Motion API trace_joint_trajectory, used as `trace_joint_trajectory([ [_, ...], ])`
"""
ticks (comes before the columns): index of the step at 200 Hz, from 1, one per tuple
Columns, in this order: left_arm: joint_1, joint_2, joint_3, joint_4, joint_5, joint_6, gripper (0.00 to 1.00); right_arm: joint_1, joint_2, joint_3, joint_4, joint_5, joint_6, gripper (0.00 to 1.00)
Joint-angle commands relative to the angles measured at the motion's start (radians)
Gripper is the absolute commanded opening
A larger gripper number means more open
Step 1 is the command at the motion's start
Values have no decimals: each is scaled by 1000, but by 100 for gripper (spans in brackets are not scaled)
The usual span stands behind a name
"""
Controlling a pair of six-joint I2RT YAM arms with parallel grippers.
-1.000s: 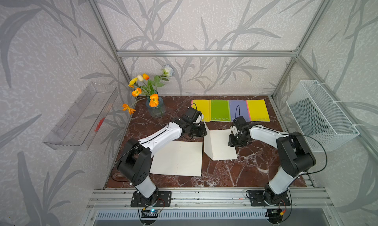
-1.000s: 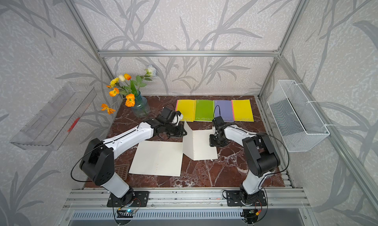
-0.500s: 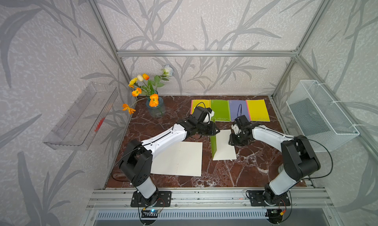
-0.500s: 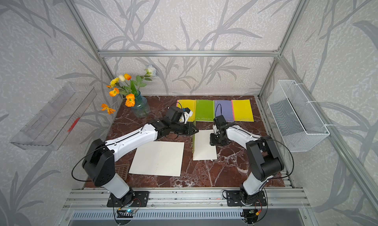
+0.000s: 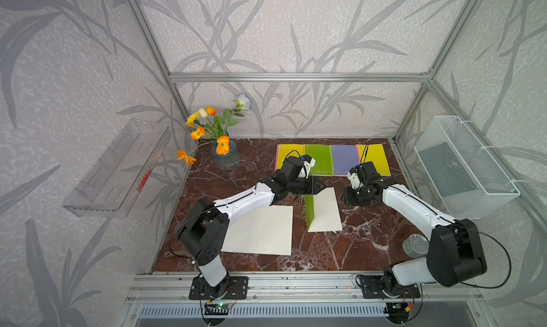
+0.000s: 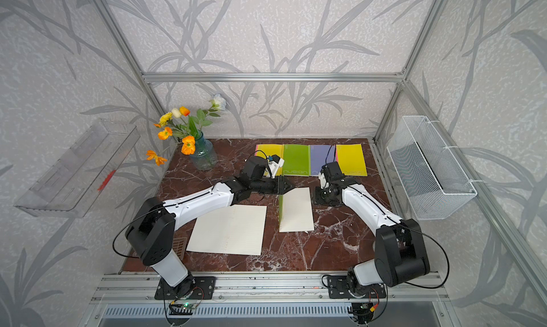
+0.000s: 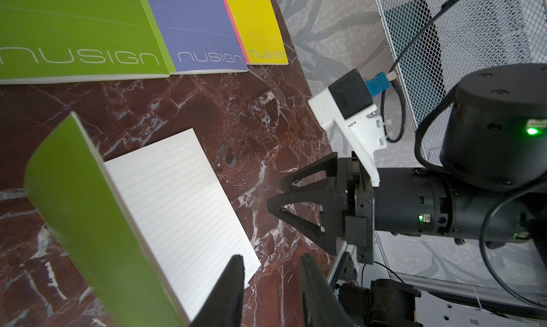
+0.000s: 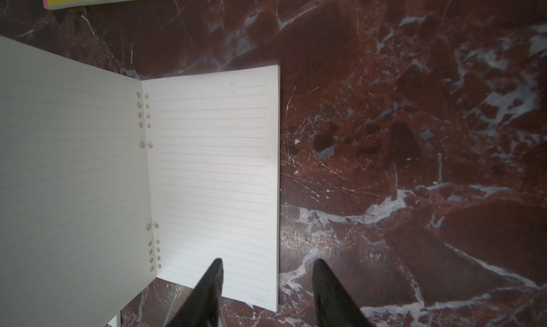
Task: Close the notebook
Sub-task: Close the notebook at the center of the board.
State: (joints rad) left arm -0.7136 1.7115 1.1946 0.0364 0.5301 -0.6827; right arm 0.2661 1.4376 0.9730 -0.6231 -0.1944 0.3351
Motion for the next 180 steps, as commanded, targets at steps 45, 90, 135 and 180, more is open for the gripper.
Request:
trace_joint_trajectory([
  [45,-7,89,-4,202,90,-59,33,-2,-36,16,-64,34,-16,50],
  [90,-12,136,13,311,160,-95,33,-2,-54,20,-78,49,-16,50],
  [135,-14,107,13,234,127,-50,33,-4,-59,12,-76,52,-17,51],
  [180,-14,35,-14,38,6,58,34,-1,-42,3,-58,21,-30,51],
])
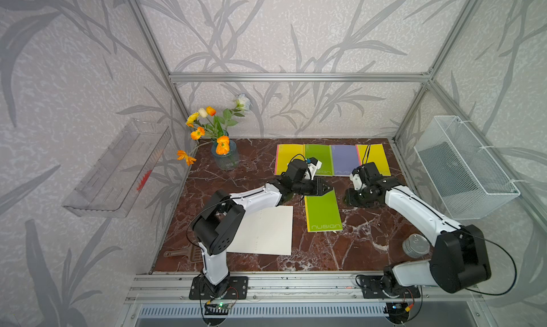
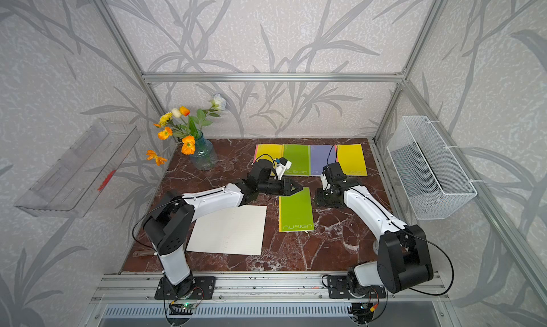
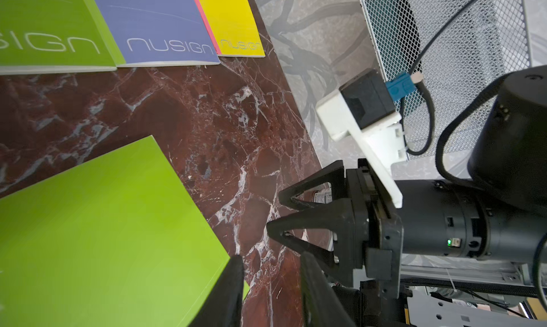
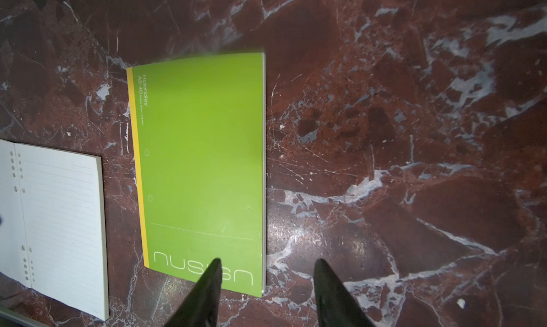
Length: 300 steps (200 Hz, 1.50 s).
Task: Close the notebook
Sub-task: Close the notebook at the center of the board.
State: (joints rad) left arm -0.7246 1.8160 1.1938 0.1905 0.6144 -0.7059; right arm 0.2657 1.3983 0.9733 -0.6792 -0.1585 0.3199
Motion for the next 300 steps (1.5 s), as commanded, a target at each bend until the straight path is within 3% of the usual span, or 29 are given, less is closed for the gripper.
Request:
trace_joint_trajectory([
  [1,-2,-71,-15,-120,-81,83,34,-1,-2,2,-1,-17,-14,51],
  [42,-3,-137,-75,-332,-271,128,34,25,31,-8,28,-41,-14,52],
  [68,-3,-145,-102,-399,-325,112,34,45,85,-3,50,-39,-4,58],
  [149,-9,-119,-198,-384,-350,25,39,96,199,-22,120,-29,27,58],
  [300,-46,44,-71,-448,-316,27,40,99,267,-41,160,-18,31,54],
])
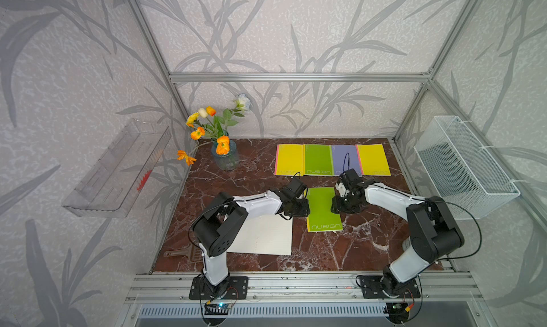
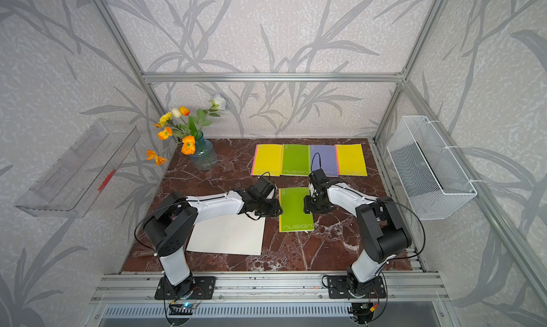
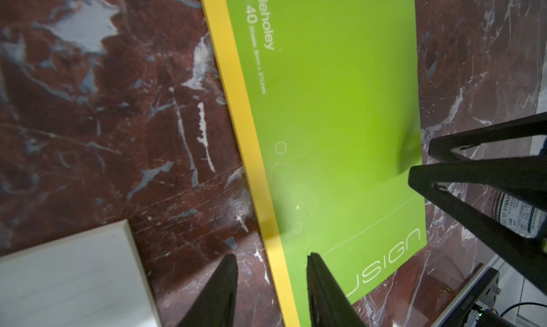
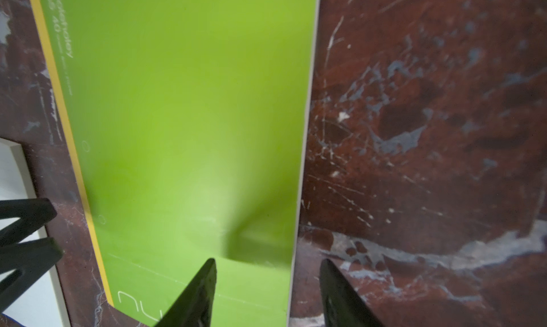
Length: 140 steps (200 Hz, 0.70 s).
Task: Close the notebook
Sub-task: Close the notebook at the center of the board, then move the notebook to the center of the board.
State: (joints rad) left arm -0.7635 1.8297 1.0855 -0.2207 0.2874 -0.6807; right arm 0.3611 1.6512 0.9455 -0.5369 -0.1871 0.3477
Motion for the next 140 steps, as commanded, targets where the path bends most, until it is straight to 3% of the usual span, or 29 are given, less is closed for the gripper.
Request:
trace_joint_trajectory([
  [1,-7,31,37,-37,11,2,40,4,15,-13,18,11,4,54],
  [69,-11,62,67,-66,12,9,39,3,28,-17,34,1,5,49],
  [140,-13,106,107,-45,93,26,35,-18,49,-31,66,-34,8,44],
])
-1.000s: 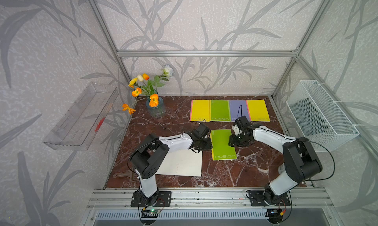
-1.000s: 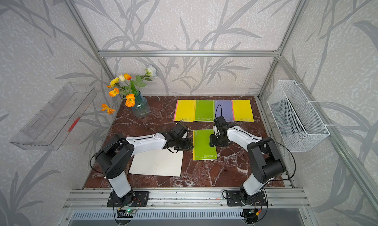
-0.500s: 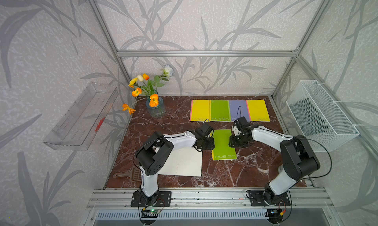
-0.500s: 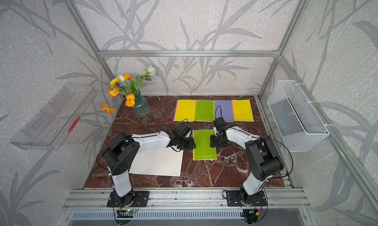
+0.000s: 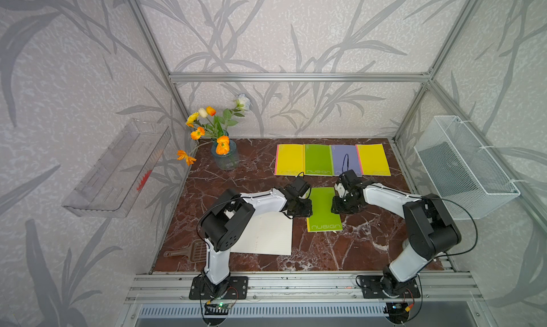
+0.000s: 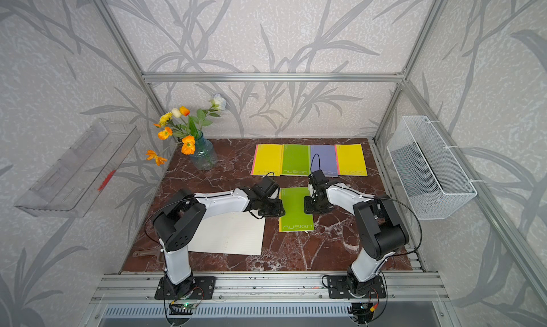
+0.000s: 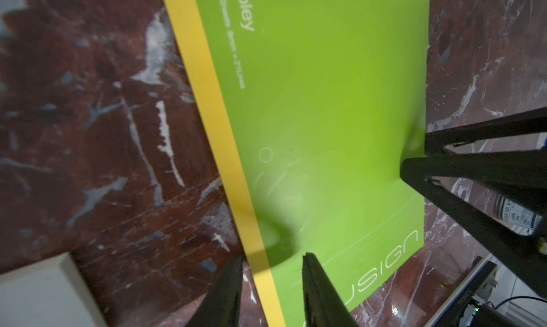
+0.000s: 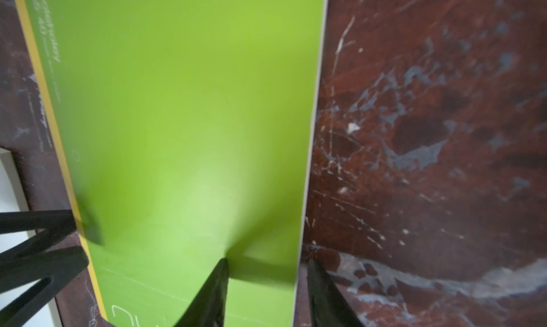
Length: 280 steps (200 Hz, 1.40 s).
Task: Close the notebook
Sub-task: Move the notebook to the center of the board.
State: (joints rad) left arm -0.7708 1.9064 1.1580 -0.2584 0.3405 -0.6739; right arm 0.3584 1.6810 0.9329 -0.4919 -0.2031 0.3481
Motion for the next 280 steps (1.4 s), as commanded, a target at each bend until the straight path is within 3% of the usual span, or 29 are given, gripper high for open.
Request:
trace_joint_trajectory([
  [1,-6,30,35,-8,42,19,35,-16,20,-19,21,-19,8,44],
  [148,-4,160,250,-79,123,74,35,-141,82,34,-5,-39,-25,43],
  [280,-3,278,441,-159,160,119,35,-184,73,35,-31,-35,-40,42],
])
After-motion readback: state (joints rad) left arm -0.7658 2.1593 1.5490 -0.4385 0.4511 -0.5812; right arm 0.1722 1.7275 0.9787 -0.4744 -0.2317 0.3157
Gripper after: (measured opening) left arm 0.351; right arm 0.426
